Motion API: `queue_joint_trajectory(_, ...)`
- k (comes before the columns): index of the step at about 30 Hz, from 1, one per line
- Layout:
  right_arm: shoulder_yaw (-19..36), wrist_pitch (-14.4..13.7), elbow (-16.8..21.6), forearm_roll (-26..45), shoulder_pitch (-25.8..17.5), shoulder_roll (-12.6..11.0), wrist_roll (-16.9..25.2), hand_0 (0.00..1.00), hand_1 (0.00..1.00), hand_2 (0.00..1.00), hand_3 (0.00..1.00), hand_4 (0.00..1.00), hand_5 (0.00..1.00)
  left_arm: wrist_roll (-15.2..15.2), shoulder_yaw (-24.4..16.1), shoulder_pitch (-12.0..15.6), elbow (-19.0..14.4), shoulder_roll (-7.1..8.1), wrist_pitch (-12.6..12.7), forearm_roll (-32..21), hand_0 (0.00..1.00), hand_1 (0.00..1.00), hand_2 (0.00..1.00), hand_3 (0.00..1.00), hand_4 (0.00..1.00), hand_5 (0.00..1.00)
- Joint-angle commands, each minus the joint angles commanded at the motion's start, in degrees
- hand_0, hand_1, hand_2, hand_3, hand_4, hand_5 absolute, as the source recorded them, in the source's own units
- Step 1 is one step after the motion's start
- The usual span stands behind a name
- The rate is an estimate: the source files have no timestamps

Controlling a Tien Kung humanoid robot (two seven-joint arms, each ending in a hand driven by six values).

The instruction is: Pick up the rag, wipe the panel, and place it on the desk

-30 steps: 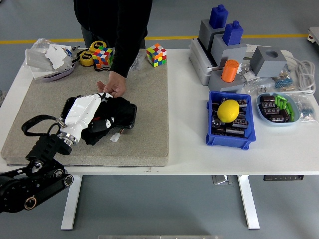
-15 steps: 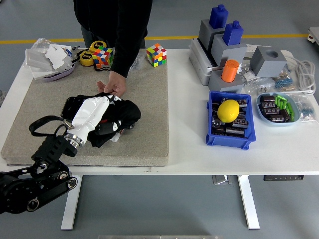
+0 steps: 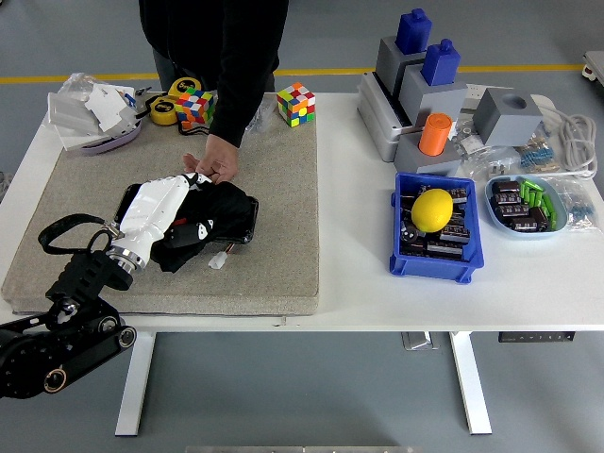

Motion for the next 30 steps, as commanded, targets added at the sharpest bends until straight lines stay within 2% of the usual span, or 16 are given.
queue_joint_trajectory(11, 0.3, -0.1, 0.0, 0.0, -0.3, 0.3, 0.0, 0.713, 0.613, 0.672, 0.612, 0.998, 0.594, -0.5, -5.9, 2.9, 1.9, 2.16, -0.1, 1.1, 0.182, 0.142, 0.492, 0.573, 0.568, 0.011)
queue_joint_trajectory(17, 0.2, -0.2, 0.0, -0.1, -0.4, 0.2, -0.1, 0.713, 0.613, 0.672, 0.612, 0.998, 0.593, -1.1, -9.6, 3.9, 4.0, 3.02, -0.2, 1.4, 0.180, 0.142, 0.492, 0.573, 0.568, 0.010)
queue_joint_trajectory(23, 0.2, -0.2, 0.0, 0.0, -0.3, 0.3, 0.0, 0.713, 0.613, 0.672, 0.612, 0.998, 0.594, -1.3, -13.2, 5.4, 5.4, 3.47, -0.2, 1.9, 0.182, 0.142, 0.492, 0.573, 0.567, 0.010)
queue_joint_trajectory(30, 0.3, -0.2, 0.1, -0.1, -0.4, 0.2, -0.1, 0.713, 0.613, 0.672, 0.610, 0.998, 0.594, -1.5, -15.4, 6.2, 6.9, 3.77, -0.2, 1.9, 0.182, 0.141, 0.492, 0.573, 0.567, 0.009)
